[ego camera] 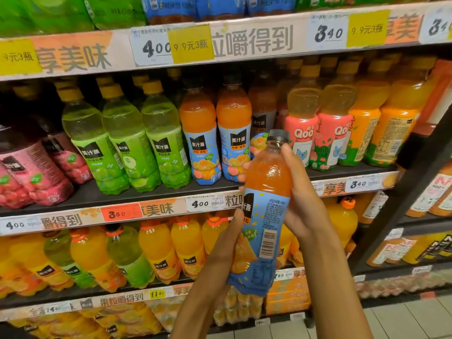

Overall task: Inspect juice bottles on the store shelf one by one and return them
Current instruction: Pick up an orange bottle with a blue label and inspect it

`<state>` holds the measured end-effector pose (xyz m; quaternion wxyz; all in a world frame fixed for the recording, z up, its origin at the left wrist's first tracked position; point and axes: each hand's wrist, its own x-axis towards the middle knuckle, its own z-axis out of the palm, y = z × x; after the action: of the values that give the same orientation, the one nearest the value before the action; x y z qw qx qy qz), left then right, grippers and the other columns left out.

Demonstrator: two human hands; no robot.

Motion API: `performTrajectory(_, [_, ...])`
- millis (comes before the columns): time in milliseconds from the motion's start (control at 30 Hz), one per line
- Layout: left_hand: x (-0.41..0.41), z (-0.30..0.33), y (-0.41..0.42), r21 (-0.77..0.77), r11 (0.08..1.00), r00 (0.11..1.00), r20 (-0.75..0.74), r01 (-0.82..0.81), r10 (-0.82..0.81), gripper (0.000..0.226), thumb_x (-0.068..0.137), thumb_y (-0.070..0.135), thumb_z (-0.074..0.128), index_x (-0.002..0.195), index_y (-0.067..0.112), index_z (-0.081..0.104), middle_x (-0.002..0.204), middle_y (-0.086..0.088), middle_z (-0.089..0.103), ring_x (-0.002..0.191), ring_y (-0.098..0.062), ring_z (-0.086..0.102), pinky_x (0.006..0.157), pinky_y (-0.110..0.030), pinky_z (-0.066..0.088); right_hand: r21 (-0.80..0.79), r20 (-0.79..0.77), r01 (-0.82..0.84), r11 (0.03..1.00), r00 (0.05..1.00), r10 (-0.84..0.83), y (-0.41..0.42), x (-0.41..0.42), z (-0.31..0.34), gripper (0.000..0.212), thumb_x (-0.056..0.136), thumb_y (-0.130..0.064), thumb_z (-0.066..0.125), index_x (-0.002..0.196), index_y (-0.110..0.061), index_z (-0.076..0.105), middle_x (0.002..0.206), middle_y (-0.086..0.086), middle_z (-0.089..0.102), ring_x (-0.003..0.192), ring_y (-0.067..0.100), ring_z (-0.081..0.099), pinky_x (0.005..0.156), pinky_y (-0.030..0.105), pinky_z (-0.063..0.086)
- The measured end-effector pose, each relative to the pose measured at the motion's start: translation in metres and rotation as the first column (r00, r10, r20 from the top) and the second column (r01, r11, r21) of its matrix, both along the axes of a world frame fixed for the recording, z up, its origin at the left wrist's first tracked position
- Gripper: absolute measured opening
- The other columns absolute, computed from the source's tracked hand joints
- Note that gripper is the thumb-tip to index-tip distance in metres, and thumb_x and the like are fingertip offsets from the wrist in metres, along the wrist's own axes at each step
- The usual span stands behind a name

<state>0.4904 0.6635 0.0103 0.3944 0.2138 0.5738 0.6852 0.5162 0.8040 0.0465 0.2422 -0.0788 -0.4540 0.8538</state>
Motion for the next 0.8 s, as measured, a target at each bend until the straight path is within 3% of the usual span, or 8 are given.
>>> performTrajectory(100, [-0.008,-0.003,0.008,-0.071,0.996,0.996,-0.073,-0.048,0.043,0.054,0.096,0.037,0.034,0.069,0.015,0.075,0.073,-0.011,0.073,0.069,-0.022,0.069,0.076,-0.036,0.055,0.012,-0.008,0.051,0.999,0.999,-0.051,-0.001,0.0,-0.004,0.038,0.074,-0.048,0.063,0.082,-0.013,0.075,0.083,0.013,0.073,0.072,0.023,0.072,0.062,0.034,0.059])
performTrajectory(200, [-0.018,-0.006,0.014,-0.173,0.975,0.975,-0.195,-0.137,0.103,0.056,0.102,0.029,0.03,0.077,-0.006,0.066,0.074,-0.022,0.069,0.075,-0.03,0.068,0.078,-0.036,0.054,0.097,0.009,0.147,0.984,0.989,-0.149,-0.002,0.001,-0.005,0.036,0.075,-0.047,0.062,0.083,-0.013,0.072,0.082,0.011,0.072,0.076,0.022,0.07,0.069,0.035,0.057])
performTrajectory(333, [-0.01,-0.008,0.016,-0.117,0.984,0.965,-0.24,-0.135,0.104,0.031,0.091,0.036,0.04,0.082,0.018,0.064,0.08,0.0,0.069,0.071,-0.012,0.067,0.074,-0.032,0.053,0.161,0.064,0.169,0.972,0.981,-0.181,-0.006,0.0,-0.004,0.045,0.076,-0.048,0.062,0.095,-0.007,0.067,0.08,0.009,0.072,0.071,0.014,0.069,0.061,0.025,0.055])
performTrajectory(433, [-0.007,-0.009,0.014,-0.082,0.988,0.984,-0.133,-0.128,0.116,0.047,0.07,0.054,0.044,0.089,0.018,0.069,0.086,-0.007,0.073,0.077,-0.021,0.07,0.078,-0.038,0.054,0.155,0.109,0.11,0.982,0.986,-0.128,-0.005,-0.003,-0.002,0.039,0.077,-0.049,0.059,0.085,-0.013,0.072,0.077,0.004,0.074,0.068,0.011,0.07,0.058,0.021,0.054])
performTrajectory(500, [-0.01,-0.01,0.007,-0.039,0.996,0.996,-0.028,-0.084,0.083,0.056,0.065,0.059,0.046,0.089,0.018,0.074,0.086,-0.011,0.074,0.072,-0.022,0.071,0.073,-0.036,0.057,0.101,0.124,0.096,0.99,0.986,-0.108,-0.003,-0.005,-0.001,0.04,0.075,-0.05,0.058,0.088,-0.015,0.072,0.081,0.004,0.075,0.074,0.012,0.072,0.059,0.021,0.054])
performTrajectory(600, [-0.01,-0.009,-0.006,0.094,0.995,0.988,0.147,0.033,-0.047,0.048,0.077,0.057,0.046,0.087,0.024,0.079,0.081,-0.01,0.074,0.064,-0.018,0.071,0.062,-0.031,0.059,0.001,0.085,0.074,0.997,0.994,-0.074,-0.001,-0.008,-0.003,0.04,0.073,-0.047,0.061,0.093,-0.014,0.074,0.092,0.008,0.076,0.083,0.016,0.073,0.066,0.025,0.057])
performTrajectory(700, [-0.009,-0.013,-0.011,0.145,0.986,0.975,0.196,0.082,-0.11,0.044,0.082,0.053,0.043,0.09,0.028,0.078,0.081,-0.006,0.075,0.064,-0.017,0.071,0.057,-0.028,0.056,-0.138,0.02,-0.049,0.989,0.998,0.052,-0.006,-0.01,-0.009,0.04,0.076,-0.05,0.061,0.086,-0.015,0.078,0.097,0.014,0.073,0.084,0.023,0.073,0.07,0.034,0.059])
performTrajectory(800, [-0.009,-0.011,-0.01,0.167,0.982,0.968,0.219,0.086,-0.122,0.041,0.079,0.053,0.048,0.094,0.027,0.077,0.083,-0.007,0.075,0.065,-0.017,0.071,0.057,-0.028,0.056,-0.187,-0.014,-0.096,0.978,0.995,0.096,-0.007,-0.011,-0.011,0.042,0.077,-0.051,0.059,0.077,-0.014,0.077,0.088,0.013,0.073,0.074,0.021,0.072,0.064,0.033,0.058])
